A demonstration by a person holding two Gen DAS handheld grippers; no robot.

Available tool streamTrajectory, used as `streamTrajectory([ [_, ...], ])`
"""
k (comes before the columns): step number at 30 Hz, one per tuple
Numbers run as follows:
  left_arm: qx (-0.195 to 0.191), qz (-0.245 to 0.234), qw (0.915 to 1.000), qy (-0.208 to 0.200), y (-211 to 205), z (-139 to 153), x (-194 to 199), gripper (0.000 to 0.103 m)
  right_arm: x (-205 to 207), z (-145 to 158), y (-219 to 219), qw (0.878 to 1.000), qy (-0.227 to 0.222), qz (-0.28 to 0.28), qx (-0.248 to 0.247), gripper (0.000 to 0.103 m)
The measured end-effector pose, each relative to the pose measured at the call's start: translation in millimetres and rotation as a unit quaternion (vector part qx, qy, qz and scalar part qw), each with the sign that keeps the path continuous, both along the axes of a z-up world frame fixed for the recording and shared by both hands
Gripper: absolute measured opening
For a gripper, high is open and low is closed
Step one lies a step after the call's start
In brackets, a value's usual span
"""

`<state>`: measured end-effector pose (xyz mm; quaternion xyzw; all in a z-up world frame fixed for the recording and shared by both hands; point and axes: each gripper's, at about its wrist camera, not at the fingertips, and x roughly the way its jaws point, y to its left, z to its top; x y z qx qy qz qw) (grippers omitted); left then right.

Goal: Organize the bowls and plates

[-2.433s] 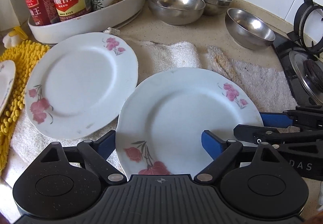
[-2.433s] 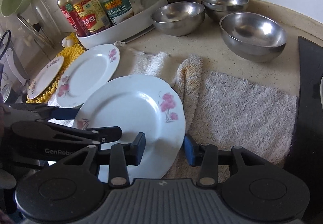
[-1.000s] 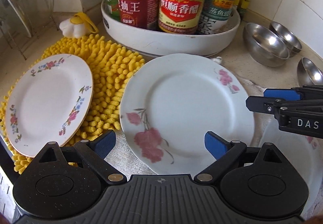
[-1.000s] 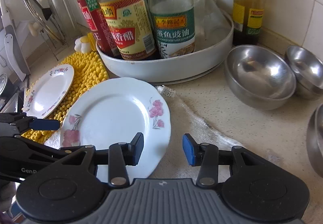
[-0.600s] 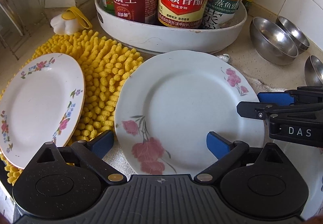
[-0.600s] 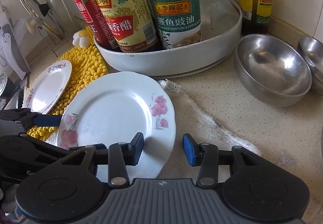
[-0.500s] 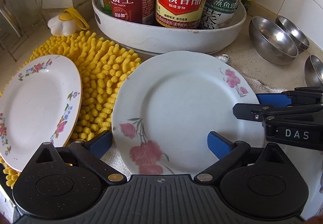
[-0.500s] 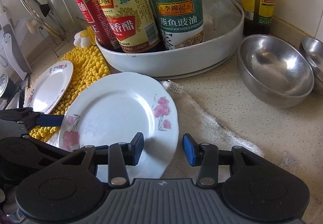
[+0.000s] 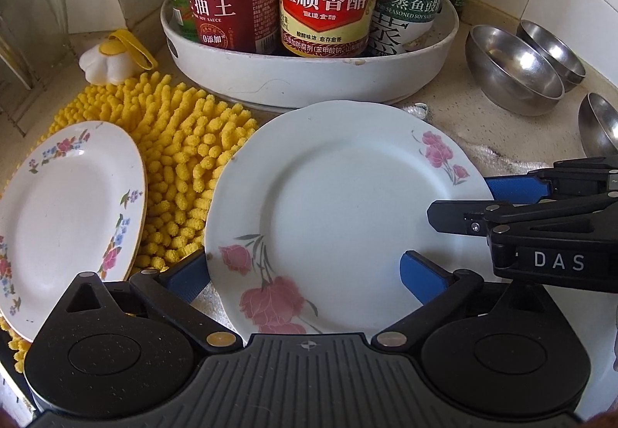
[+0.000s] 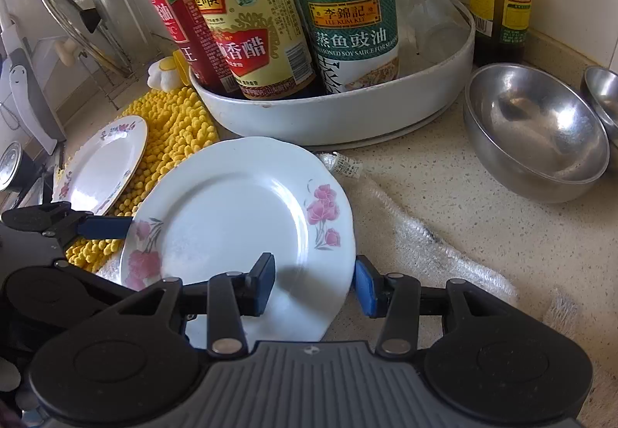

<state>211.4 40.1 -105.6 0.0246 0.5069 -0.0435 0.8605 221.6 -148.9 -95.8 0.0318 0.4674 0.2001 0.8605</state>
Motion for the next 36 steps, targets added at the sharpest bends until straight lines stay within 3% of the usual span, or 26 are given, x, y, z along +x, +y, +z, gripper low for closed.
streamTrajectory([
  [25,0.016,0.001,0.9997,-0.021,-5.6,17.8,-12.4,0.1,-26.0,29.6,-8.7,0.998,-0.035,0.006,0.042,0.05],
  [26,0.016,0.0,0.9996,-0.024,-5.7,19.1,-13.7,0.097,-26.6,32.1,-6.8,0.999,-0.031,0.007,0.04,0.05],
  [27,-0.001,-0.015,0.9994,-0.03,-7.2,22.4,-16.7,0.087,-25.6,33.0,-4.7,0.999,-0.025,0.003,0.033,0.05],
  [29,-0.025,-0.044,0.9984,-0.026,-17.6,29.5,-21.8,0.084,-24.1,29.3,-3.0,1.0,-0.02,-0.011,0.01,0.05],
  [31,0.021,-0.06,0.9968,-0.048,-32.8,32.0,-27.1,0.091,-21.8,21.2,-8.9,1.0,-0.007,-0.022,0.015,0.05],
  [36,-0.03,-0.022,0.999,-0.026,1.3,29.7,-30.4,0.093,-19.7,2.0,-15.0,0.999,0.019,-0.026,0.016,0.05],
])
